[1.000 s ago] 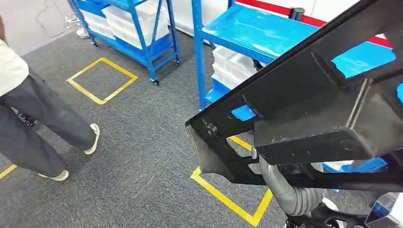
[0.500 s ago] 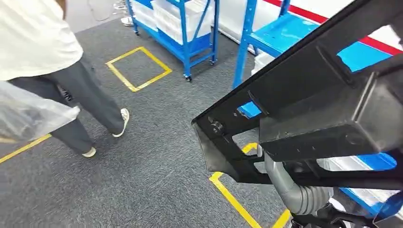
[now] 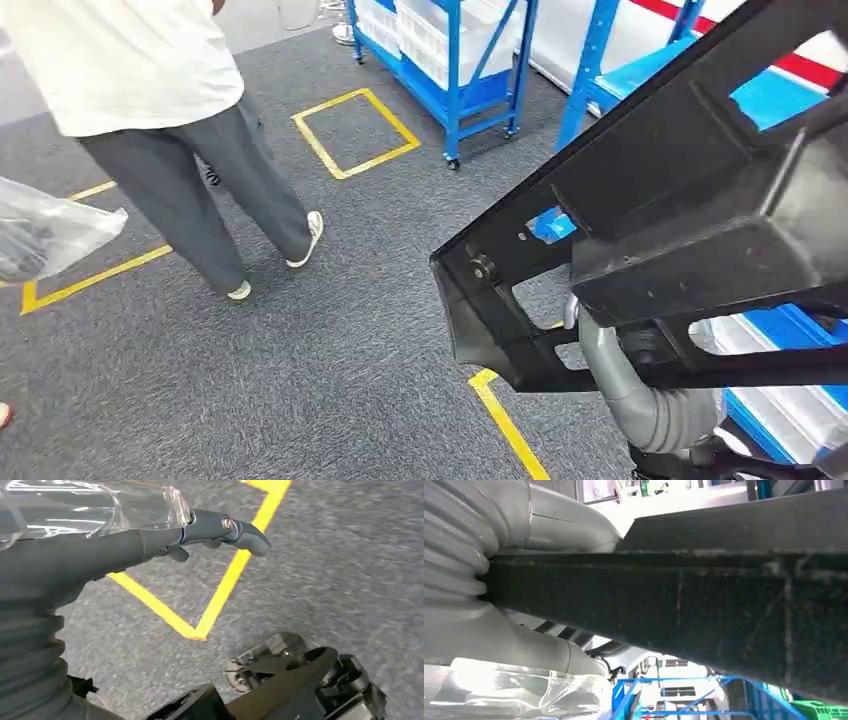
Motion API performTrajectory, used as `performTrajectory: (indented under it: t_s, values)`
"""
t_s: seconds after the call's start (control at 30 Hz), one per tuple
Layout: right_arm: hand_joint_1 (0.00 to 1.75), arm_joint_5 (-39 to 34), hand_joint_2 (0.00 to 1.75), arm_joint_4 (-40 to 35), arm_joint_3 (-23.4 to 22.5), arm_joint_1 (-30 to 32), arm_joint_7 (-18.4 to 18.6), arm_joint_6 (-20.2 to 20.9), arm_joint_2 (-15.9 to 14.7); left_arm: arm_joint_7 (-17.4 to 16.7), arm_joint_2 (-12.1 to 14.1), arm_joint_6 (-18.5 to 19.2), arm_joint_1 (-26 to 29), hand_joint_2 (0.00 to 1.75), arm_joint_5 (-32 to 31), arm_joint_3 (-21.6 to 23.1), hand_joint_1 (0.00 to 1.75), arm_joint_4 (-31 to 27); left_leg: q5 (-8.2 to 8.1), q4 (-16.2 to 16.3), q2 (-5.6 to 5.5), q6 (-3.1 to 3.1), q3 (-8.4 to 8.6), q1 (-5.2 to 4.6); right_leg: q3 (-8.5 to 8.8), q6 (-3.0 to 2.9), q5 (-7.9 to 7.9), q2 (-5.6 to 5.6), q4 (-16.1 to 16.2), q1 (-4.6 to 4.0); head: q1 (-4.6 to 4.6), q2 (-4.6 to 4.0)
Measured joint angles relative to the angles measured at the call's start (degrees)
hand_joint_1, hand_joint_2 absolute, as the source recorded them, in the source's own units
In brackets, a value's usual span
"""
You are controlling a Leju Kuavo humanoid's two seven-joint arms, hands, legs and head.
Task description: Take the parts from the cabinet and place them on the table.
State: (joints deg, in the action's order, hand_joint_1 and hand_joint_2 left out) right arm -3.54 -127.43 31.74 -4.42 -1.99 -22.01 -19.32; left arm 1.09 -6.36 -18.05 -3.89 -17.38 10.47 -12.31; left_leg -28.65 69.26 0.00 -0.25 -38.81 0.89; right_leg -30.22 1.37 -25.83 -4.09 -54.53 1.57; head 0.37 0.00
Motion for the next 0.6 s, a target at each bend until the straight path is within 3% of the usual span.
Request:
performTrajectory:
  t_s: [0.07, 0.1, 0.13, 0.23, 0.27, 0.3, 0.33, 0.37, 0.43, 0.47, 0.5, 0.53, 0.57, 0.6]
  values:
    - [1.75, 0.7, 1.75, -0.9, 0.0, 0.0, 0.5, -0.7, -0.2, -0.7, 0.0, 0.0, 0.2, 1.75, 0.0, 0.2, 0.0, 0.0, 4.32, -10.3, 1.63, 0.29, 5.6, -0.03, 0.61, 0.32, -0.35, -0.95, 0.0, 0.02, 0.0, -0.02]
    - [1.75, 1.1, 1.75, -1.5, 0.0, 0.0, 0.8, -1.0, -0.4, -0.7, 0.0, 0.0, 0.4, 1.75, 0.0, 0.2, 0.0, 0.0, 4.72, -14.8, 5.8, 0.99, 7.62, -0.54, 0.88, 0.68, -0.56, -1.42, 0.0, -0.2, 0.0, 0.0]
    - [1.75, 1.3, 1.75, -1.9, 0.0, 0.0, 0.9, -1.2, -0.7, -0.7, 0.0, -0.2, 0.4, 1.75, 0.1, 0.2, 0.0, 0.0, 4.97, -14.7, 5.16, 1.54, 7.42, -0.94, 0.88, 1.0, -0.76, -1.86, -0.1, -0.61, 0.02, -0.02]
    - [1.75, 2.0, 1.75, -3.1, 0.2, 0.0, 1.2, -1.5, -1.0, -0.7, 0.0, -0.5, 0.5, 1.75, 0.6, 0.3, 0.0, 0.0, 4.71, -14.5, 3.24, 2.35, 6.83, -1.26, 1.28, 1.77, -0.99, -3.32, 0.2, -0.55, 0.04, 0.0]
    - [1.75, 2.1, 1.75, -3.8, 0.3, -0.1, 1.2, -1.5, -1.3, -0.7, 0.0, -0.7, 0.6, 1.75, 0.9, 0.4, 0.0, 0.0, 5.14, -15.1, 1.94, 2.93, 7.59, -0.93, 1.69, 2.45, -1.41, -4.08, 0.3, -0.43, 0.04, 0.0]
    - [1.75, 2.2, 1.75, -4.2, 0.4, -0.2, 1.3, -1.5, -1.6, -0.7, 0.0, -0.8, 0.8, 1.75, 1.1, 0.5, 0.0, 0.0, 5.27, -15.3, 1.34, 3.16, 7.74, -0.63, 1.91, 2.61, -2.07, -1.75, -0.5, -0.03, 0.13, -0.02]
    - [1.75, 2.4, 1.75, -4.3, 0.4, -0.2, 1.2, -1.5, -1.7, -0.7, 0.0, -0.9, 0.7, 1.75, 1.2, 0.4, 0.0, 0.0, 5.29, -15.3, 0.85, 3.33, 7.85, -0.51, 1.08, 2.62, -3.53, 0.88, -2.7, -0.04, 0.13, 0.0]
    - [1.75, 2.4, 1.75, -4.6, 0.4, -0.1, 1.2, -1.4, -2.1, -0.7, 0.1, -1.0, 0.6, 1.75, 1.2, 0.4, 0.0, 0.0, 5.31, -15.3, -0.12, 3.72, 7.85, -0.51, -1.99, 2.63, -7.07, 3.04, -9.0, -0.05, 0.63, 0.0]
    - [1.75, 2.4, 1.75, -4.8, 0.5, -0.1, 1.4, -1.0, -2.5, -0.7, 0.1, -1.0, 0.5, 1.75, 1.0, 0.5, 0.0, 0.0, 5.29, -15.3, -1.8, 3.83, 7.78, -0.62, -6.6, 2.66, -10.18, 3.59, -17.6, -0.16, 0.85, 0.0]
    - [1.75, 2.4, 1.75, -4.8, 0.5, -0.1, 1.4, -0.8, -2.6, -0.6, 0.1, -1.2, 0.7, 1.75, 1.3, 0.6, 0.0, 0.0, 5.28, -15.2, -2.84, 3.82, 7.87, -0.65, -7.96, 2.58, -9.87, 3.61, -19.4, -0.22, 0.87, 0.0]
    - [1.75, 2.4, 1.75, -4.9, 0.6, -0.1, 1.4, -0.7, -2.7, -0.4, 0.1, -1.4, 0.8, 1.75, 1.6, 0.6, 0.0, 0.0, 5.26, -15.2, -3.55, 3.81, 7.94, -0.64, -7.72, 2.53, -8.38, 3.61, -18.2, -0.23, 0.87, 0.0]
    - [1.75, 2.4, 1.75, -4.9, 0.7, -0.1, 1.4, -0.6, -2.8, -0.2, 0.1, -1.5, 0.8, 1.75, 2.1, 0.5, 0.0, 0.0, 5.22, -15.1, -4.62, 3.76, 8.04, -0.57, -6.17, 2.43, -5.33, 3.68, -14.0, -0.19, 0.89, 0.0]
    - [1.75, 2.4, 1.75, -5.0, 0.7, -0.1, 1.2, -0.4, -2.9, 0.2, 0.1, -1.6, 0.8, 1.75, 2.2, 0.5, 0.0, 0.0, 5.12, -15.1, -5.61, 3.62, 8.22, -0.48, -3.58, 2.33, -1.83, 4.2, -7.8, -0.08, 0.9, 0.0]
    - [1.75, 2.3, 1.75, -5.0, 0.7, -0.1, 0.9, -0.3, -3.0, 0.6, 0.1, -1.6, 0.8, 1.75, 2.1, 0.5, 0.0, 0.0, 4.98, -15.0, -6.3, 3.41, 8.35, -0.46, -1.55, 2.32, 0.52, 5.76, -3.1, 0.09, 0.9, 0.0]
